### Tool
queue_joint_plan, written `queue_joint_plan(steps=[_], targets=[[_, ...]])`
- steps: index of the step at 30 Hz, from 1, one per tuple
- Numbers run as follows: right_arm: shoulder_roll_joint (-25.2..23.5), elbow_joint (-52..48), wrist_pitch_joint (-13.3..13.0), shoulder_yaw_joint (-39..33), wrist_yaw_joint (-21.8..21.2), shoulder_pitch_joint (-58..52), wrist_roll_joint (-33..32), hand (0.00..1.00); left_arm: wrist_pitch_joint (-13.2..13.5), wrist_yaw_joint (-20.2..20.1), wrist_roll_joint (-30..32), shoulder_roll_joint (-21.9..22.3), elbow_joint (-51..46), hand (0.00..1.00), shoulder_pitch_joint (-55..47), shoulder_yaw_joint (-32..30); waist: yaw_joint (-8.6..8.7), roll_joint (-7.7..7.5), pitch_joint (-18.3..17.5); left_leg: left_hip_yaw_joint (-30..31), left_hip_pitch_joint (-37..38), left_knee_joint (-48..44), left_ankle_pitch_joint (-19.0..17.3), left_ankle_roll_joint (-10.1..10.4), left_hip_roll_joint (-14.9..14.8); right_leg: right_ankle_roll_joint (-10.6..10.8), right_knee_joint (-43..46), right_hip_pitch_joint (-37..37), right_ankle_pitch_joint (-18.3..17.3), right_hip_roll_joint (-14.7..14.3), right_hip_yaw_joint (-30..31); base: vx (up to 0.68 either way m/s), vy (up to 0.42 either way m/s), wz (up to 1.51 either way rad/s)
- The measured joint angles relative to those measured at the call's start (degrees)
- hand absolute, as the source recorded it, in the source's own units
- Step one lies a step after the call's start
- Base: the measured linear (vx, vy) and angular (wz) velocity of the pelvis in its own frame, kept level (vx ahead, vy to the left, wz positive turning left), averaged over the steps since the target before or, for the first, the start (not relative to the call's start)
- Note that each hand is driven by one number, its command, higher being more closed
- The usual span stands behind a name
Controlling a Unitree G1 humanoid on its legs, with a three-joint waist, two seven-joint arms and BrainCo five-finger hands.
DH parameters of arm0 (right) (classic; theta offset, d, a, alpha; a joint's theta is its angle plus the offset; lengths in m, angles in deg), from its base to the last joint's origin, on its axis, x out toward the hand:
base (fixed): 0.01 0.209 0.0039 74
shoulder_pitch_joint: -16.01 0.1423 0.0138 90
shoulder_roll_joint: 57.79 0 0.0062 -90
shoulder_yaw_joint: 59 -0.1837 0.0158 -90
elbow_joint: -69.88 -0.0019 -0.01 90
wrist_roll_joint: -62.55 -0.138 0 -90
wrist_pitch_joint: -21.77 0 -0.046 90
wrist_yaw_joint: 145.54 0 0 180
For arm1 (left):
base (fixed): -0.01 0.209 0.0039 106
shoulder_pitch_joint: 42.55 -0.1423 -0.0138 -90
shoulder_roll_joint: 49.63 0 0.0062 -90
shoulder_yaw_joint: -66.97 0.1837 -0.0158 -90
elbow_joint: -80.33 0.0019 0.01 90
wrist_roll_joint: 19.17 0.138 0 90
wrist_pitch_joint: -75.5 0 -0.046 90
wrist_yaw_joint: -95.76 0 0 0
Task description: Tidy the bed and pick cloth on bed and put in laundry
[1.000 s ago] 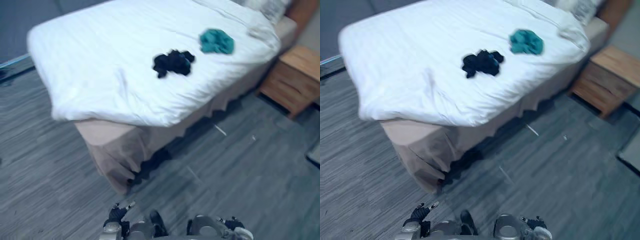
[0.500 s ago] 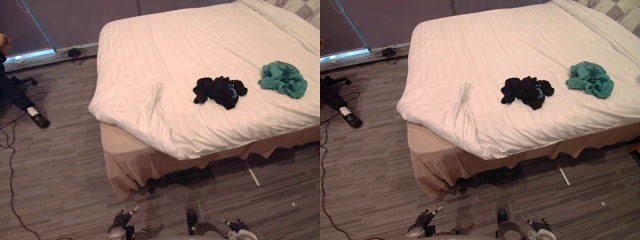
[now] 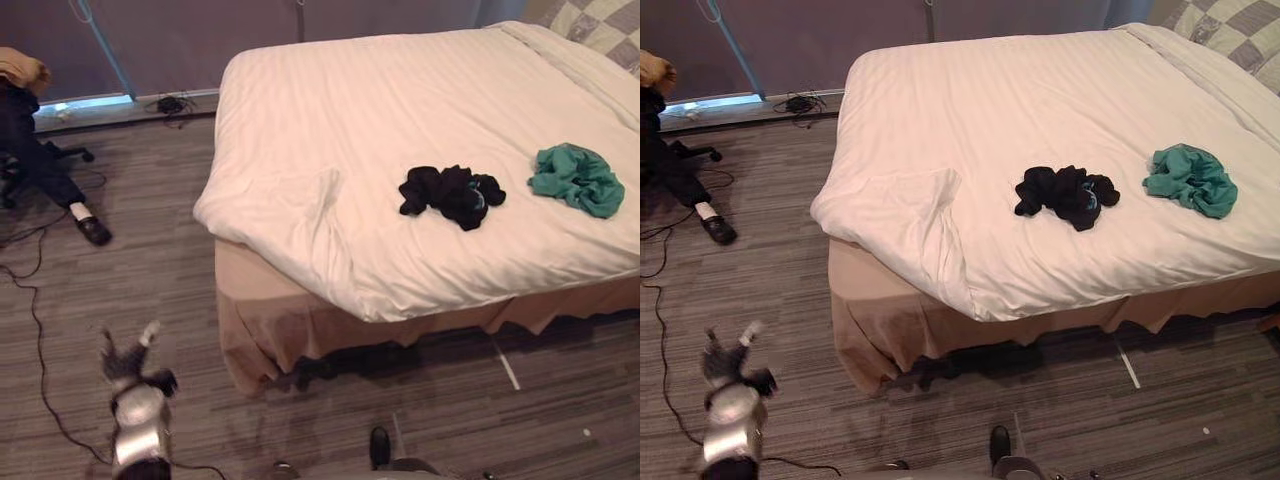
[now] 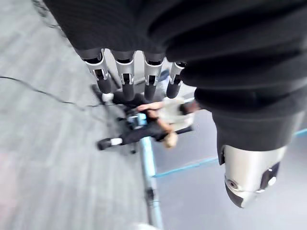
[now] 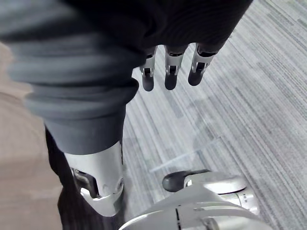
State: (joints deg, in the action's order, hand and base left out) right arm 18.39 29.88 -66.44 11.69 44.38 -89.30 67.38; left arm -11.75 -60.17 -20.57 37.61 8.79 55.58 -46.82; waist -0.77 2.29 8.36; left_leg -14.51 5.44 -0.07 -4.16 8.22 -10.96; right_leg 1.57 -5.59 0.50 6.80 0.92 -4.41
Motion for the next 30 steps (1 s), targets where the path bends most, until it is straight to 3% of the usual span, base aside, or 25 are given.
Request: queue_joint_plan(steps=[3,7,11,16,17,19,24,30], targets=[[-0.01,-1.33,-0.40,0.22,0.01,2.06,-0.17,0.00,0.13,1.24,1.37,-3.89,-0.64,0.00,8.08,3.47,-0.01,-0.88,0.46,-0.82,-4.75,-1.95,0.44,0.55,-0.01,-0.48,1.27,5.14,1.12,-0.02,1.15,-0.05,-0.011,-0.15],[0.22,-3.23,-1.15,0.28,0.54,6.35,-1.73,0.00,-0.07,2.91,2.97,-7.44,-0.92,0.00,22.52,10.67,0.17,-2.79,3.87,-2.90,-11.01,-4.89,0.41,0.55,-0.20,-0.67,4.93,12.98,1.32,0.01,3.34,-0.08,-0.023,-0.25],[0.39,-6.26,-1.76,2.20,2.39,7.37,-4.54,0.00,-1.09,3.74,6.77,-12.14,-0.71,0.00,35.05,16.98,1.02,-3.50,8.05,-3.30,-16.19,-6.90,0.38,0.49,-0.45,-0.75,5.43,17.75,2.56,0.25,4.37,-0.08,-0.020,-0.08],[-0.02,-8.87,-3.54,3.94,3.92,9.19,-7.67,0.00,-3.81,3.28,13.56,-17.41,9.49,0.00,52.61,25.10,1.47,-3.77,12.67,-6.09,-21.39,-8.91,0.38,0.47,-0.73,-0.53,5.48,23.88,4.50,0.29,6.77,-0.04,-0.012,-0.19],[-0.03,-8.90,-4.13,4.64,4.22,9.83,-8.00,0.00,-4.39,2.73,14.77,-17.69,13.47,1.00,56.00,26.84,1.78,-3.81,13.77,-6.55,-22.09,-9.10,0.30,0.34,-0.71,-0.49,5.52,24.82,4.68,0.28,7.31,-0.03,-0.005,-0.20],[-0.30,-9.07,-4.26,4.85,4.88,10.94,-9.38,0.00,-5.10,1.16,16.92,-17.75,18.91,1.00,59.86,29.09,2.80,-3.91,14.77,-7.25,-23.77,-9.85,0.03,0.00,-0.79,-0.36,5.43,26.49,5.07,0.24,7.99,-0.02,-0.002,-0.19],[-0.57,-10.98,-4.64,4.54,4.88,12.02,-11.51,0.00,-6.53,-10.37,28.95,-17.87,32.91,1.00,62.71,29.38,3.95,-4.07,18.54,-11.84,-24.24,-13.01,-2.20,-0.51,-1.98,0.34,5.40,27.84,5.68,-0.64,11.64,0.02,0.001,-0.35],[0.40,-12.12,-4.05,3.51,3.47,12.21,-12.12,0.00,-5.65,-16.49,33.63,-15.80,33.83,1.00,56.91,23.54,3.93,-4.07,18.53,-13.88,-19.32,-12.87,-2.67,-0.84,-2.29,0.52,5.29,23.40,5.65,-0.88,12.20,0.03,-0.013,-0.10]])
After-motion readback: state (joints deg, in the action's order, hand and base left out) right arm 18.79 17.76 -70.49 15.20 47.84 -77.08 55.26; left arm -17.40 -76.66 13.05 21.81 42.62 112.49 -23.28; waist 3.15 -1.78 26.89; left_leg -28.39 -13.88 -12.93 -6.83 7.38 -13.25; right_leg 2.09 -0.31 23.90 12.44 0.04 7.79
